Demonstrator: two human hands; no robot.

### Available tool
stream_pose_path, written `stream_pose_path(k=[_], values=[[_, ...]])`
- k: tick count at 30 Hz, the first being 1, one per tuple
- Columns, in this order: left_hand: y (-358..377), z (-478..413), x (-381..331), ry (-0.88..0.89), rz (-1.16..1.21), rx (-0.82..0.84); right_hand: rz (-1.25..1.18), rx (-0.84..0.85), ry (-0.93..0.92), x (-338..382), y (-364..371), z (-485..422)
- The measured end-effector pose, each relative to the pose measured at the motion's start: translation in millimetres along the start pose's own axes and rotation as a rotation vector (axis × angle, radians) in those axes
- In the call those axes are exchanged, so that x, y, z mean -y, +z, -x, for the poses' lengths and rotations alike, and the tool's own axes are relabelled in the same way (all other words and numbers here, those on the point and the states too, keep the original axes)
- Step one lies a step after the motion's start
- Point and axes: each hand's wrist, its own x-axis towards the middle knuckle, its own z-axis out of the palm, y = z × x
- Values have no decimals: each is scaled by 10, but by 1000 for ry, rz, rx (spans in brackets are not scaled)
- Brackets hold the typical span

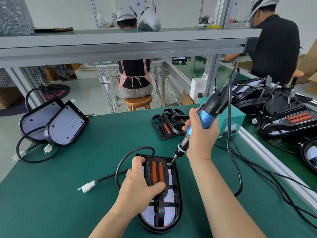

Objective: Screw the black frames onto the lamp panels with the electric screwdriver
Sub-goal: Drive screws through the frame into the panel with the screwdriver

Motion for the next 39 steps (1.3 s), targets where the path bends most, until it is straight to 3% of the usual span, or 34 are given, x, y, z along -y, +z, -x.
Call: stream_pose_path(k=[23,39], values=[[-18,-55,77,47,-21,3,54,149,18,-16,52,34],[-45,-77,38,24,-22,13,35,393,54,-24,-9,30]])
